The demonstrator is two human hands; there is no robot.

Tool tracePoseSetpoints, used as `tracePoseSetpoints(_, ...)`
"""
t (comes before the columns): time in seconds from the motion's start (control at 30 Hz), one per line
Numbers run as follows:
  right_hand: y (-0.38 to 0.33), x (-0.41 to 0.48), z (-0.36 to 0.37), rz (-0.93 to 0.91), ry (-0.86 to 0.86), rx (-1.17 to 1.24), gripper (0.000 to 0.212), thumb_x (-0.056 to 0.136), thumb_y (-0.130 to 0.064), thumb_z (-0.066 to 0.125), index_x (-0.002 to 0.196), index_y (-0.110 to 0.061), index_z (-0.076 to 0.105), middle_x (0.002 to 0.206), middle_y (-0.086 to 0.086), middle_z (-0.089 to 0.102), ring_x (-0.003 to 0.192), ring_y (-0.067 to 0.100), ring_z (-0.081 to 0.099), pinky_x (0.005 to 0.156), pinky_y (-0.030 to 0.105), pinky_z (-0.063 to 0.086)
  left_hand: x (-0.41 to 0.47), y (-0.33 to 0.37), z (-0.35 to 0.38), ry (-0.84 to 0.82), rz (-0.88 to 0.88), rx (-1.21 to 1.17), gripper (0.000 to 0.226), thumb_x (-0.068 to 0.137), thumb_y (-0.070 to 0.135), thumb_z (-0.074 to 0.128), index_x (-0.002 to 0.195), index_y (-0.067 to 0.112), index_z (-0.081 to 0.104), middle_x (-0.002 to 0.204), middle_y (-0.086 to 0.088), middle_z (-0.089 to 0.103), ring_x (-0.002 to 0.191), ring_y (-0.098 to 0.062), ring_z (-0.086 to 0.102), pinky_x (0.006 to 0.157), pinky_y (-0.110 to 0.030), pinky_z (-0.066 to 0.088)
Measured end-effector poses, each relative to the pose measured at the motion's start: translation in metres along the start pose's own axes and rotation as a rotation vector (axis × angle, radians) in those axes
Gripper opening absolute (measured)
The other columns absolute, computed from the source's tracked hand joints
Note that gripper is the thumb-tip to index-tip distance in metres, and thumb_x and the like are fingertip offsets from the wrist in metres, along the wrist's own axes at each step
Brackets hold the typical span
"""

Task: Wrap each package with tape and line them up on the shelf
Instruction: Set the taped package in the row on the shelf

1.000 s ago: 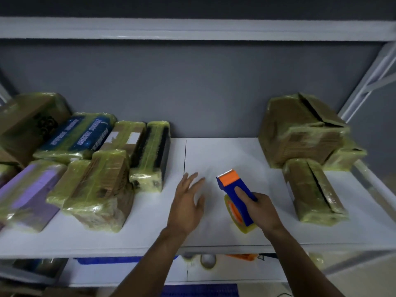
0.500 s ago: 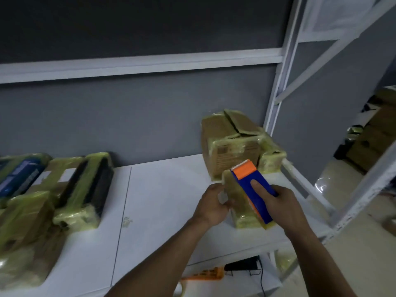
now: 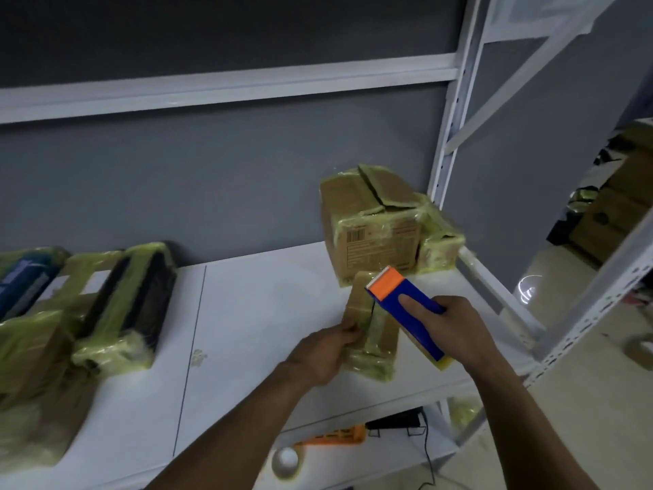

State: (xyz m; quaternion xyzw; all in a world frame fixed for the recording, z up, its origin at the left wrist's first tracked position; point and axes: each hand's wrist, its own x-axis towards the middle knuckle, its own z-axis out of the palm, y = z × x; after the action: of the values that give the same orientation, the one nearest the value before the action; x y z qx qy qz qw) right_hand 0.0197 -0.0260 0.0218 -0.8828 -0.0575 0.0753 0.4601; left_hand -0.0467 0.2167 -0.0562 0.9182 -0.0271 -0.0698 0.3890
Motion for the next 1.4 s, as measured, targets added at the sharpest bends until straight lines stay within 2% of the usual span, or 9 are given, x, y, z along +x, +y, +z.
tracePoseSetpoints(0.2, -0.029, 0.0, 0.04, -0.05, -0.141, 0.091, 0.064, 0.078, -0.075, 0.067, 0.071, -0.012, 0.073, 0.064, 0.0, 0.074, 0.055, 0.015, 0.071, 0.052, 0.021, 0.047, -0.058, -0.052, -0.061, 0.274, 0.001, 0.008, 0.04, 0.094, 0.011, 0.069, 0.134, 0.011, 0.065, 0.142, -0.011, 0.06, 0.13, -0.018, 0.057, 0.114, -0.026, 0.038)
tracePoseSetpoints(0.3, -0.047, 0.003, 0.066, -0.068, -0.205, 0.068, 0.067, 0.083, -0.076, 0.064, 0.074, -0.01, 0.074, 0.066, 0.001, 0.074, 0.057, 0.016, 0.071, 0.058, 0.027, 0.05, -0.088, -0.067, -0.068, 0.466, -0.086, -0.07, 0.053, 0.095, -0.008, 0.051, 0.139, 0.021, 0.055, 0.142, 0.006, 0.056, 0.13, 0.0, 0.05, 0.105, -0.005, 0.033)
tracePoseSetpoints(0.47, -0.065, 0.005, 0.088, -0.105, -0.286, 0.005, 0.062, 0.093, -0.071, 0.053, 0.073, -0.015, 0.069, 0.063, -0.005, 0.073, 0.05, 0.005, 0.065, 0.058, 0.025, 0.042, -0.094, -0.076, -0.053, 0.389, -0.079, -0.199, 0.052, 0.098, 0.024, 0.068, 0.144, 0.036, 0.048, 0.152, 0.019, 0.043, 0.146, -0.002, 0.032, 0.123, -0.034, 0.028)
tracePoseSetpoints(0.63, -0.076, 0.008, 0.097, -0.154, -0.351, -0.04, 0.062, 0.095, -0.07, 0.051, 0.07, -0.018, 0.07, 0.063, 0.0, 0.072, 0.051, 0.011, 0.066, 0.054, 0.022, 0.045, -0.095, -0.076, -0.044, 0.34, 0.03, 0.12, 0.092, 0.075, 0.044, 0.087, 0.15, 0.023, 0.04, 0.158, 0.02, 0.021, 0.149, 0.004, 0.011, 0.126, -0.031, 0.017)
tracePoseSetpoints(0.73, -0.085, 0.006, 0.1, -0.186, -0.346, -0.018, 0.066, 0.088, -0.079, 0.054, 0.055, -0.022, 0.064, 0.056, 0.0, 0.069, 0.045, 0.012, 0.064, 0.047, 0.019, 0.044, -0.102, -0.079, -0.047, 0.301, -0.025, 0.172, 0.096, 0.076, 0.049, 0.085, 0.155, 0.024, 0.036, 0.163, 0.014, 0.021, 0.153, -0.006, 0.015, 0.124, -0.028, 0.022)
tracePoseSetpoints(0.9, -0.092, 0.011, 0.119, -0.242, -0.313, -0.181, 0.074, 0.079, -0.089, 0.054, 0.055, -0.018, 0.054, 0.048, -0.002, 0.059, 0.042, 0.007, 0.057, 0.054, 0.026, 0.039, -0.131, -0.103, -0.045, 0.3, -0.029, 0.367, 0.098, 0.082, 0.064, 0.07, 0.16, 0.034, 0.018, 0.162, 0.028, 0.005, 0.153, 0.0, -0.012, 0.124, -0.018, 0.008)
tracePoseSetpoints(1.07, -0.09, 0.01, 0.136, -0.26, -0.349, -0.295, 0.064, 0.083, -0.082, 0.057, 0.063, -0.022, 0.059, 0.048, -0.017, 0.06, 0.044, 0.0, 0.059, 0.051, 0.018, 0.036, -0.151, -0.109, -0.04, 0.462, 0.046, 0.289, 0.088, 0.081, 0.071, 0.066, 0.152, 0.059, 0.016, 0.158, 0.042, 0.012, 0.153, 0.003, 0.0, 0.121, -0.015, 0.013)
tracePoseSetpoints(1.27, -0.09, 0.013, 0.141, -0.275, -0.377, -0.327, 0.06, 0.084, -0.08, 0.057, 0.068, -0.023, 0.062, 0.051, -0.017, 0.062, 0.049, 0.002, 0.063, 0.051, 0.017, 0.037, -0.153, -0.111, -0.037, 0.467, -0.083, 0.329, 0.057, 0.093, 0.077, 0.045, 0.144, 0.055, 0.041, 0.157, 0.033, 0.029, 0.155, -0.004, 0.002, 0.118, -0.023, 0.023)
tracePoseSetpoints(1.4, -0.089, 0.012, 0.143, -0.274, -0.364, -0.334, 0.058, 0.085, -0.079, 0.058, 0.075, -0.022, 0.065, 0.057, -0.011, 0.064, 0.058, 0.006, 0.066, 0.053, 0.018, 0.04, -0.144, -0.097, -0.048, 0.503, -0.197, -0.111, 0.033, 0.096, 0.063, 0.044, 0.125, 0.056, 0.057, 0.135, 0.047, 0.044, 0.142, 0.013, 0.022, 0.115, -0.018, 0.021)
